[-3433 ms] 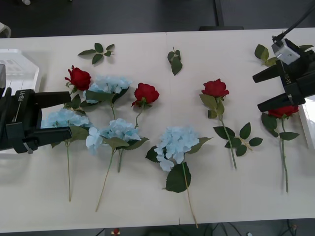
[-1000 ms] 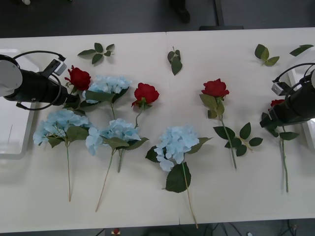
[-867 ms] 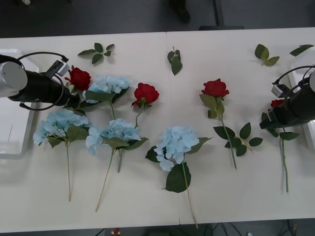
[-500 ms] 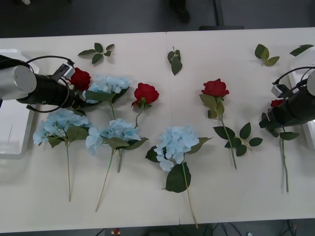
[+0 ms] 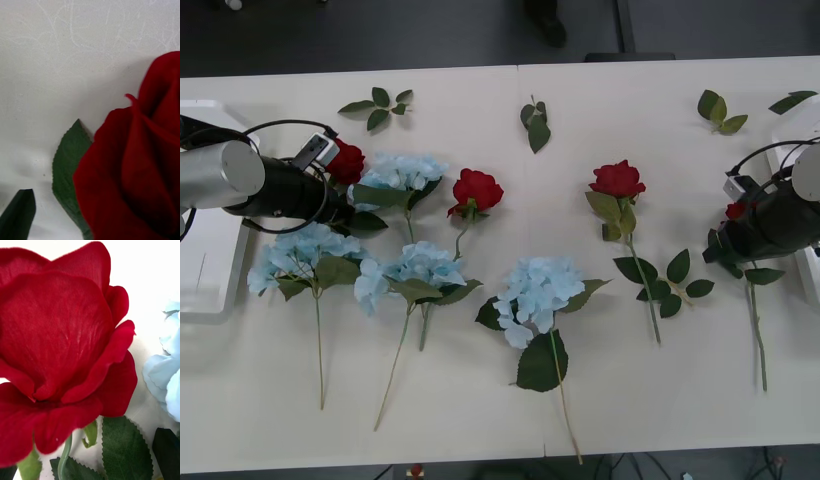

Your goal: Place the red flowers into the right box and the blue flowers into the left box. If a person shows an open palm, hand one flower to the person first, then continue sorting.

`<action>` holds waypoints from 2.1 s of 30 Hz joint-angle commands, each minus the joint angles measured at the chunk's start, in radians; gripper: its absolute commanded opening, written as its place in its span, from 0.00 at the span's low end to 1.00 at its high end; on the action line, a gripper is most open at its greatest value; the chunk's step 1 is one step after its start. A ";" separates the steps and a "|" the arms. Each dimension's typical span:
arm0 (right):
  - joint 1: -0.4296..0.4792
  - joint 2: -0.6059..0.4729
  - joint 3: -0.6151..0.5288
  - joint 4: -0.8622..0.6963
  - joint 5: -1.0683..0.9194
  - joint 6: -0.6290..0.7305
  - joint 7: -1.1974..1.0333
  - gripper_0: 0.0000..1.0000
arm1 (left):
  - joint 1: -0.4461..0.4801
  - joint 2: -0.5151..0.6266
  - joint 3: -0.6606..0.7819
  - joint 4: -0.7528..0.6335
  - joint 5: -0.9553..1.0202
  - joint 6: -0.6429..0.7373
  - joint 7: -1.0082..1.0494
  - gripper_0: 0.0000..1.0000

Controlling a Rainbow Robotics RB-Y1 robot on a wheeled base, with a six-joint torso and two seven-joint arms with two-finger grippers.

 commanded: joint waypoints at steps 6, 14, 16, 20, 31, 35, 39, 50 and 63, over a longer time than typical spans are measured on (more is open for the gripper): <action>-0.045 0.027 0.001 0.001 0.019 -0.013 -0.010 0.00 | -0.050 -0.016 -0.021 0.019 0.005 -0.019 -0.034 0.11; -0.050 0.027 0.001 0.001 -0.003 0.003 -0.016 0.00 | -0.050 -0.015 -0.021 0.025 0.014 -0.039 -0.036 0.00; -0.056 0.025 -0.001 0.001 -0.022 0.024 -0.017 0.00 | -0.050 -0.015 -0.021 0.025 0.020 -0.039 -0.036 0.00; -0.082 0.021 -0.006 0.001 -0.061 0.089 -0.023 0.00 | -0.053 0.024 -0.021 0.002 0.062 -0.021 -0.044 0.00; -0.264 -0.042 -0.047 0.001 -0.170 0.273 -0.025 0.00 | -0.111 0.258 -0.021 -0.211 0.251 0.193 -0.076 0.00; -0.349 -0.068 -0.047 0.001 -0.147 0.279 -0.025 0.00 | -0.168 0.337 -0.017 -0.261 0.312 0.282 -0.087 0.00; -0.424 -0.097 -0.045 0.001 -0.042 0.257 -0.014 0.00 | -0.245 0.399 0.002 -0.263 0.387 0.418 -0.097 0.00; -0.473 -0.176 0.136 0.009 0.384 0.067 0.024 0.00 | -0.159 0.392 0.288 -0.268 0.525 0.573 -0.082 0.00; -0.473 -0.137 0.283 0.317 0.634 -0.154 0.035 0.00 | 0.262 0.281 0.573 -0.648 0.563 0.199 -0.045 0.00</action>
